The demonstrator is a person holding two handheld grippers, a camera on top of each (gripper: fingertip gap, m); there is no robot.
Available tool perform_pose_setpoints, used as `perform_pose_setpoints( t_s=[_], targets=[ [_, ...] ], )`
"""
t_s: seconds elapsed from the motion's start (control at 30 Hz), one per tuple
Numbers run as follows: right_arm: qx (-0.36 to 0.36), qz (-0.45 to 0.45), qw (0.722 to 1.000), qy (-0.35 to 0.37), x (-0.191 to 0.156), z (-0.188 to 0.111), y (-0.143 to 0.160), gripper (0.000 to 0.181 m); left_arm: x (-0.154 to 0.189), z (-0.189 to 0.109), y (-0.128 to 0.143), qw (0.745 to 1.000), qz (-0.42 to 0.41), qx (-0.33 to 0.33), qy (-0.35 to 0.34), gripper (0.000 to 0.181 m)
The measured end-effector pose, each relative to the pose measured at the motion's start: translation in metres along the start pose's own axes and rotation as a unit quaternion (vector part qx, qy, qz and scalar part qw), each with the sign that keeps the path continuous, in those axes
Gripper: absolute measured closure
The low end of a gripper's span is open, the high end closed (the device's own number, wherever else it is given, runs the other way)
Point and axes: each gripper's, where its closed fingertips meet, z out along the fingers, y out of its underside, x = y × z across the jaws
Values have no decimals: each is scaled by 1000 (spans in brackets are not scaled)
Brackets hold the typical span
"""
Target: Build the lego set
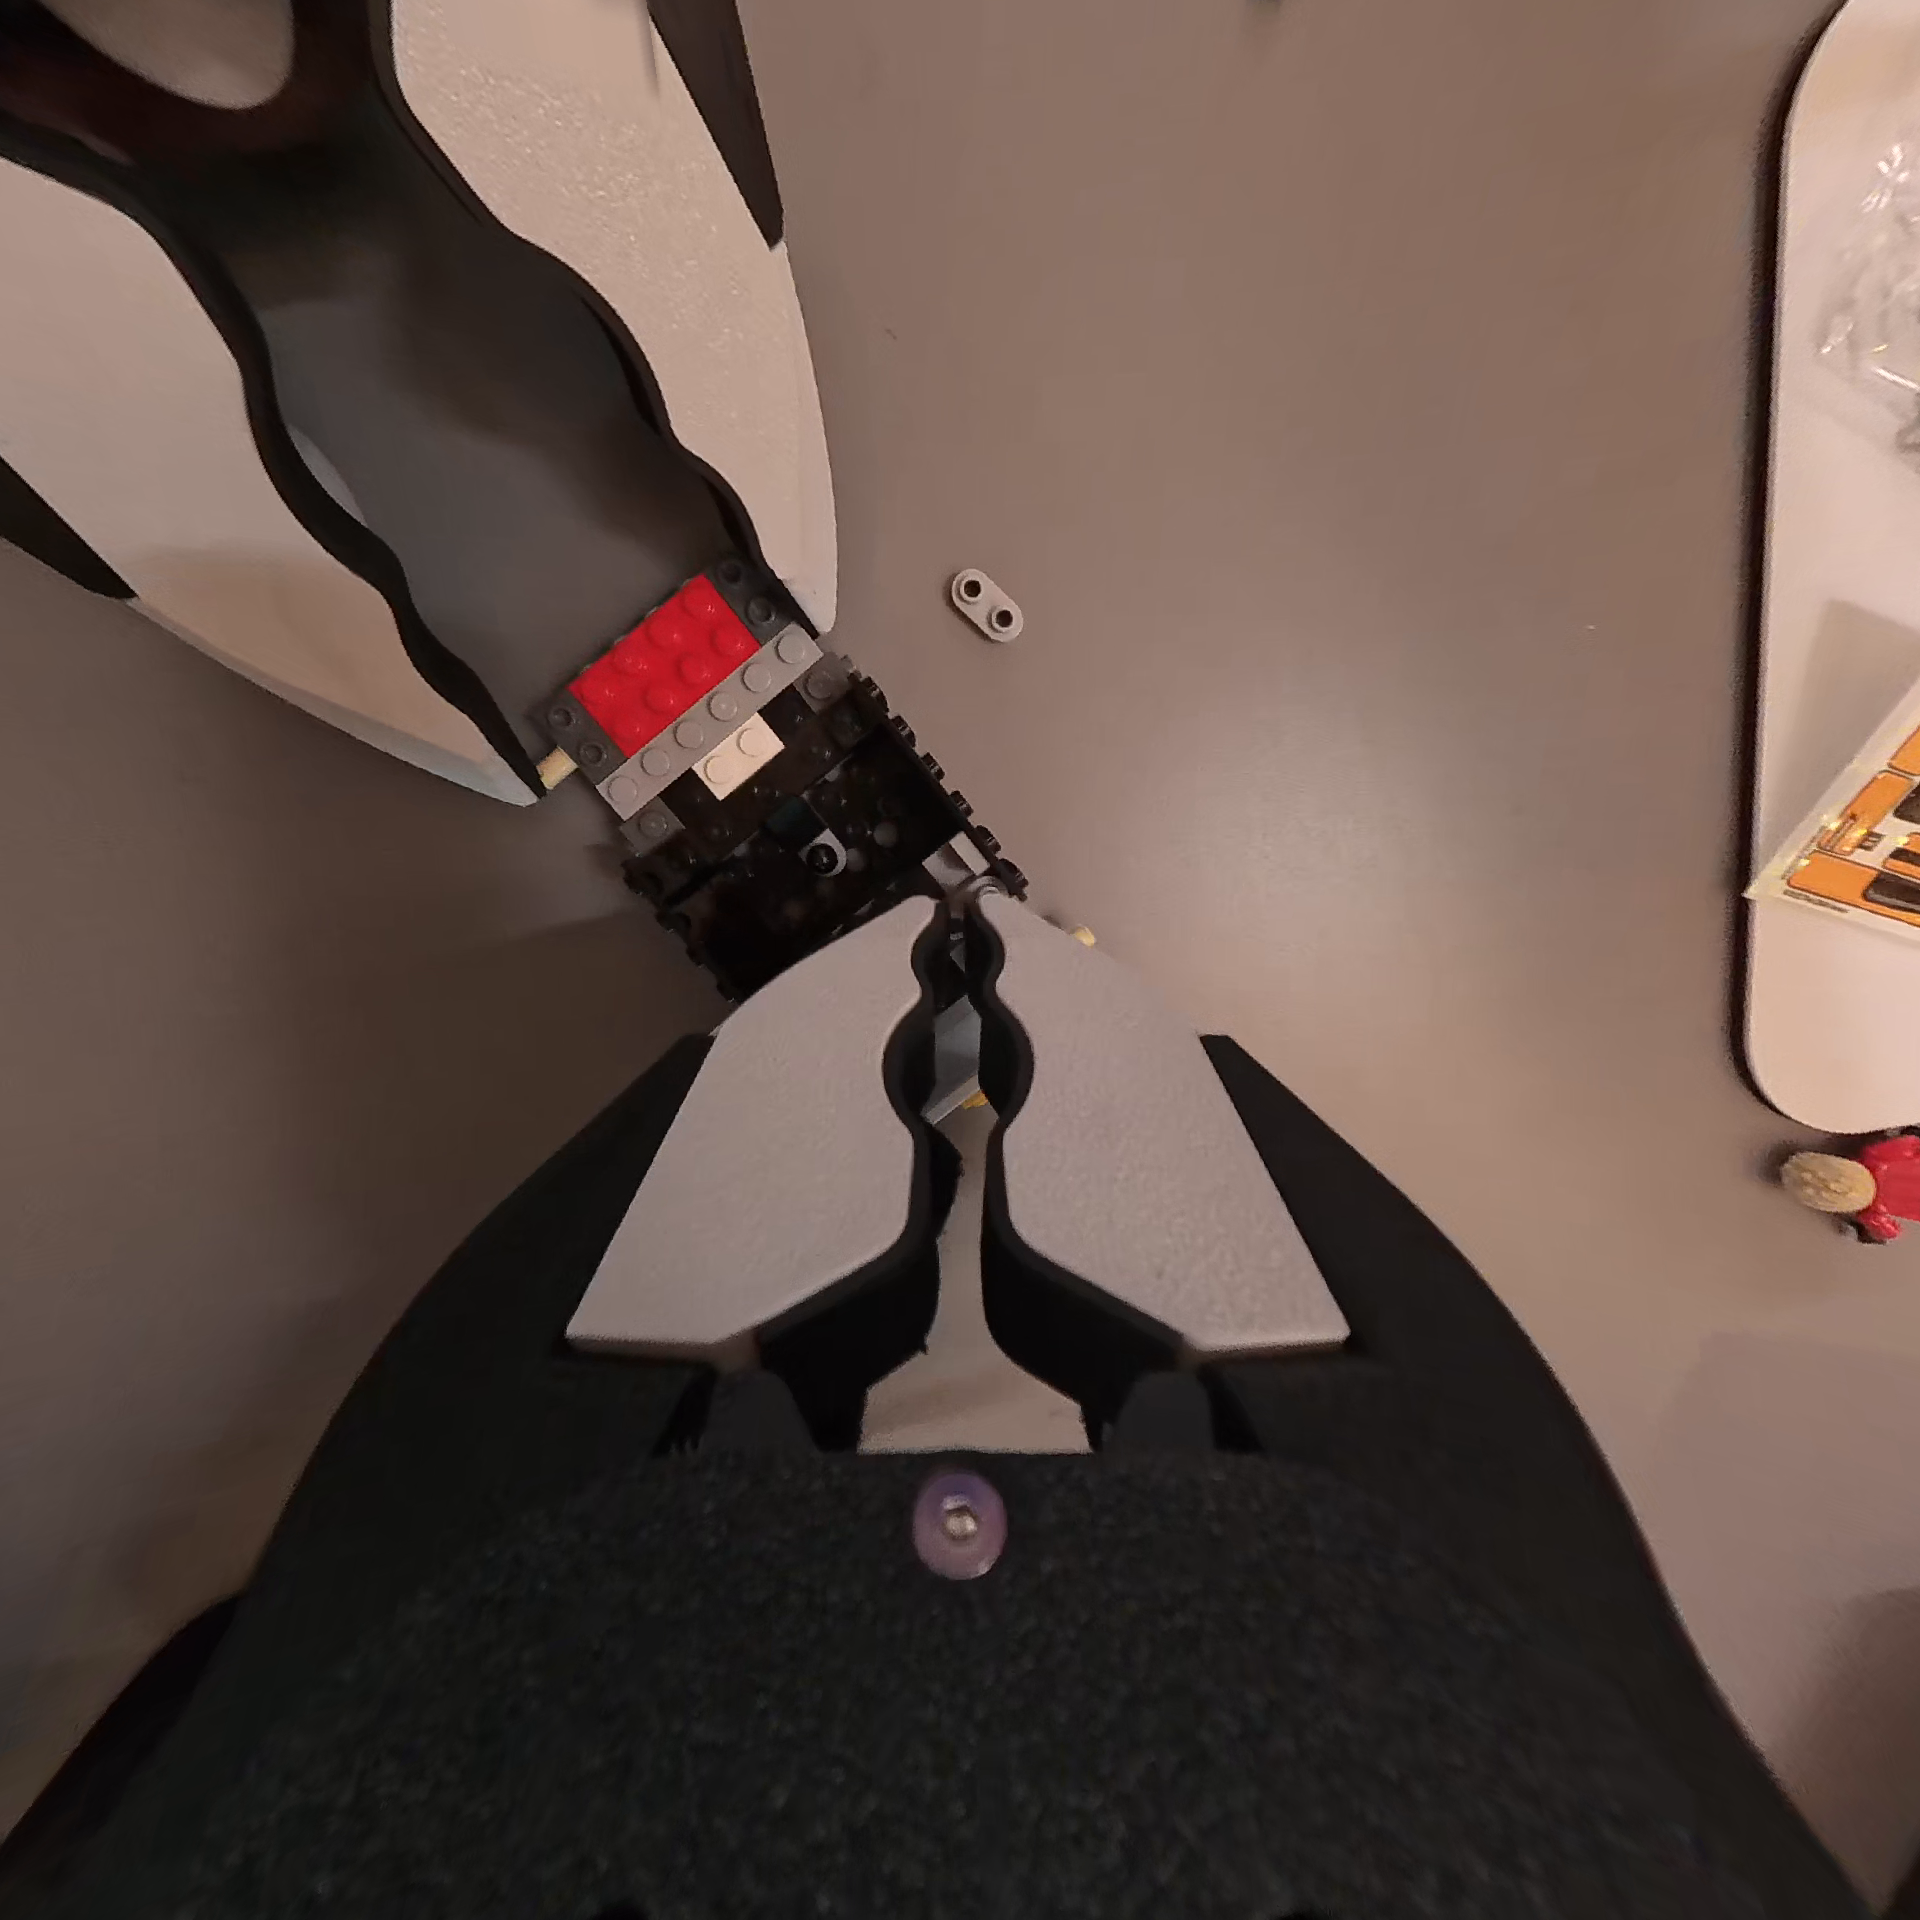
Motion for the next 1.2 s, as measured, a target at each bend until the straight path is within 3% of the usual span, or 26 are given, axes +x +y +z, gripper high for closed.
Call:
perform_pose_setpoints(
  t_s=[0.27, 0.5, 1.2],
  targets=[
    [-55, -92, 993, 46, -1, 1, 0, 181, 0, 0, 0, 1000, 1, 0, 0, 126],
    [-37, -33, 998, -28, -1, 2, 1, 179, 0, 0, 0, 1000, 0, 0, 1, 126],
    [-88, -38, 990, -107, 0, 3, 1, 180, 0, 1, 0, 1000, 7, 2, 4, 125]
  ],
)
